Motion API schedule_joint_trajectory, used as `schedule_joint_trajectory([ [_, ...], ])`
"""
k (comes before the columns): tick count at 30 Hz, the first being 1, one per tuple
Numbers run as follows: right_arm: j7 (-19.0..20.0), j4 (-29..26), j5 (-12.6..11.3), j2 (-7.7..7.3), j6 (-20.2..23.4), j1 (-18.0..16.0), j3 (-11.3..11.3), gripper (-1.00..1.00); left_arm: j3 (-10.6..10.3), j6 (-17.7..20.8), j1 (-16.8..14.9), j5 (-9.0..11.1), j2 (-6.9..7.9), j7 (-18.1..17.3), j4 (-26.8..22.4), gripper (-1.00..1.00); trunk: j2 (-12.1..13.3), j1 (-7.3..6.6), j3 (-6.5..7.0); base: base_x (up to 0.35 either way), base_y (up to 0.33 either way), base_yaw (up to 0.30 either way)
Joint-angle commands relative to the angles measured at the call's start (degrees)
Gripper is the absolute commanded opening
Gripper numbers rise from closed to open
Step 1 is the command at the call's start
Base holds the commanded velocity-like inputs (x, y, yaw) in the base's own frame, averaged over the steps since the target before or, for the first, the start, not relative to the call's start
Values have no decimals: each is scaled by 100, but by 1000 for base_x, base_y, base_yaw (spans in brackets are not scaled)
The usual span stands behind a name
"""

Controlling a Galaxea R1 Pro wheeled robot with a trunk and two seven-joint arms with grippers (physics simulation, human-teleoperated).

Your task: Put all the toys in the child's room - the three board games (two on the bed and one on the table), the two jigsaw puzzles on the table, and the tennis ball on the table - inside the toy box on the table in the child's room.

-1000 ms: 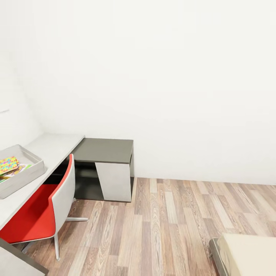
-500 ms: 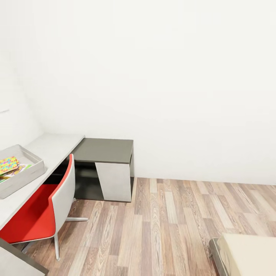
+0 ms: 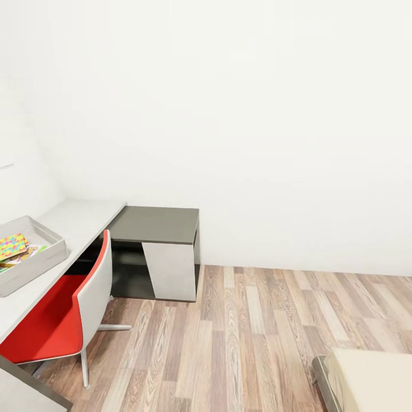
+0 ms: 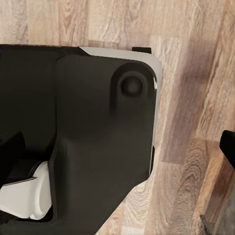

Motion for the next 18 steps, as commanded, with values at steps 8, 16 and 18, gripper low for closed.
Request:
schedule_joint_trajectory([
  [8,21,4,-63,0,-24,-5,41,100,-49,-11,-1,43,2,29,-8,100,-11,3,-11,0,0,0],
  [16,21,3,-69,0,-27,-5,41,100,-49,-11,-1,43,2,29,-8,100,-11,3,-11,0,0,0],
  [18,21,4,-70,0,-28,-5,41,100,-49,-11,-1,43,2,29,-8,100,-11,3,-11,0,0,0],
])
